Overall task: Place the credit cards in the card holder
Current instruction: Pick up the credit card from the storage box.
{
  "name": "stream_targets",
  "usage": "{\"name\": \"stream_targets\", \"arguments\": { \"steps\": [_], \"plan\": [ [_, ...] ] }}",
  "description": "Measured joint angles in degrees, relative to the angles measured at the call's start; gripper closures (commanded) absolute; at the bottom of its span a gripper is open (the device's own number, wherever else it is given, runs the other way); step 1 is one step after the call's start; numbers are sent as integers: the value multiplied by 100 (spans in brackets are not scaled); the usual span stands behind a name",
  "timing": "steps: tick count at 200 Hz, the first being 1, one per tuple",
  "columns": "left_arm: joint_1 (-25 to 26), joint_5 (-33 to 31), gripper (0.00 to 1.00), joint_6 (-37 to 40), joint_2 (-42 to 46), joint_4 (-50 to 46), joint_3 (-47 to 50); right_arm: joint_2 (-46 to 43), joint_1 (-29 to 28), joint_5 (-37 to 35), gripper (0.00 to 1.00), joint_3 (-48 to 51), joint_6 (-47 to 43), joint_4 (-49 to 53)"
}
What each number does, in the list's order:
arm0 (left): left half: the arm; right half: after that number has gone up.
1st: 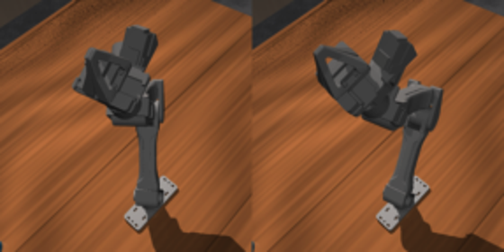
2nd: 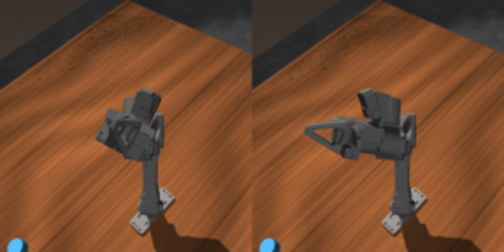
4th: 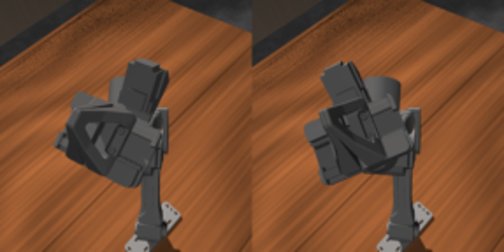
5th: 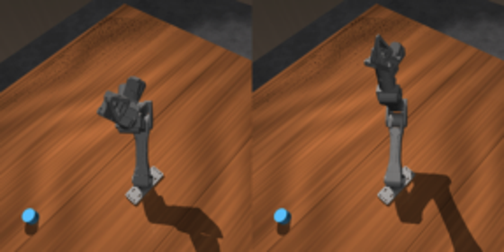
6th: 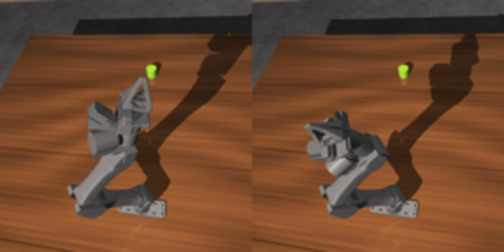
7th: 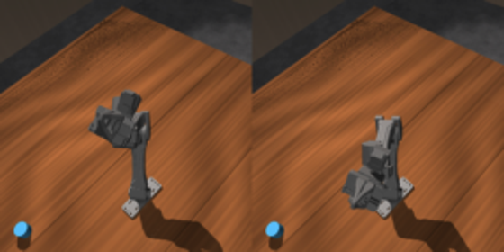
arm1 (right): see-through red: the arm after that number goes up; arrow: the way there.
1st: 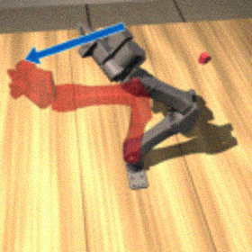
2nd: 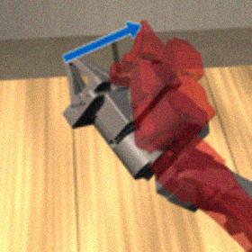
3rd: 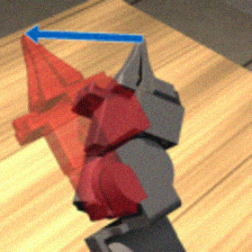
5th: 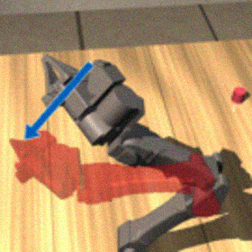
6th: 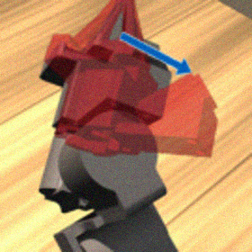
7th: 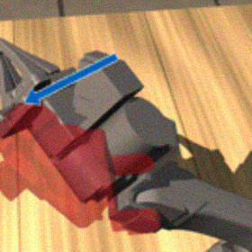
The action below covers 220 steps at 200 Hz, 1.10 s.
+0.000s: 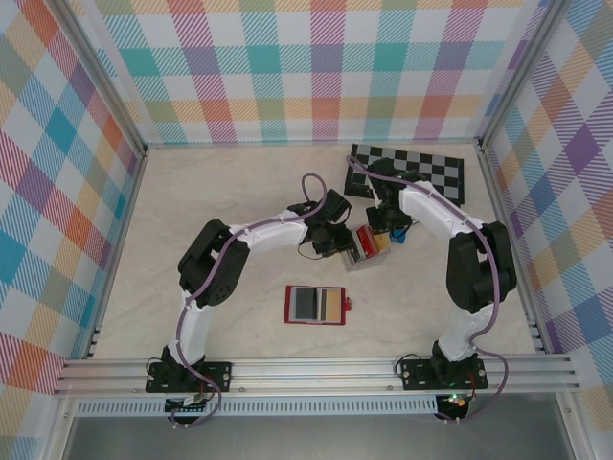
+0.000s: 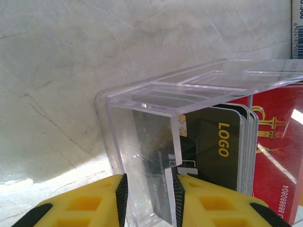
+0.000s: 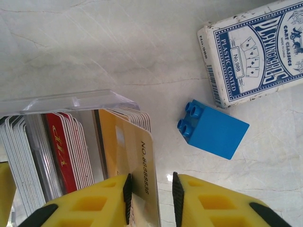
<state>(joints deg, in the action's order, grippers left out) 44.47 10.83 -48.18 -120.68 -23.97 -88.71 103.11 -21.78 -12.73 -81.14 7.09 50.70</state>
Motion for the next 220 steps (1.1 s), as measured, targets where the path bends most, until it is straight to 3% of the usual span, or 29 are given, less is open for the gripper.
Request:
{"name": "stream_targets", "arguments": {
  "steps": [107, 123, 142, 180, 220],
  "plan": [
    [0, 7, 68, 0, 0, 4, 0, -291, 0, 85, 88, -33, -9, 63],
    [0, 9, 68, 0, 0, 7, 0, -350, 0, 216, 95, -52, -4, 92],
    [0, 15, 67, 0, 0, 9, 0, -487, -4, 450, 95, -63, 96, 127],
    [0, 20, 64, 4, 33, 22, 35, -1106, 9, 968, 100, 7, 407, 142],
    [-2, -26, 54, 59, 566, 35, 452, -2118, 11, 1589, 100, 651, 997, -120]
  ]
}}
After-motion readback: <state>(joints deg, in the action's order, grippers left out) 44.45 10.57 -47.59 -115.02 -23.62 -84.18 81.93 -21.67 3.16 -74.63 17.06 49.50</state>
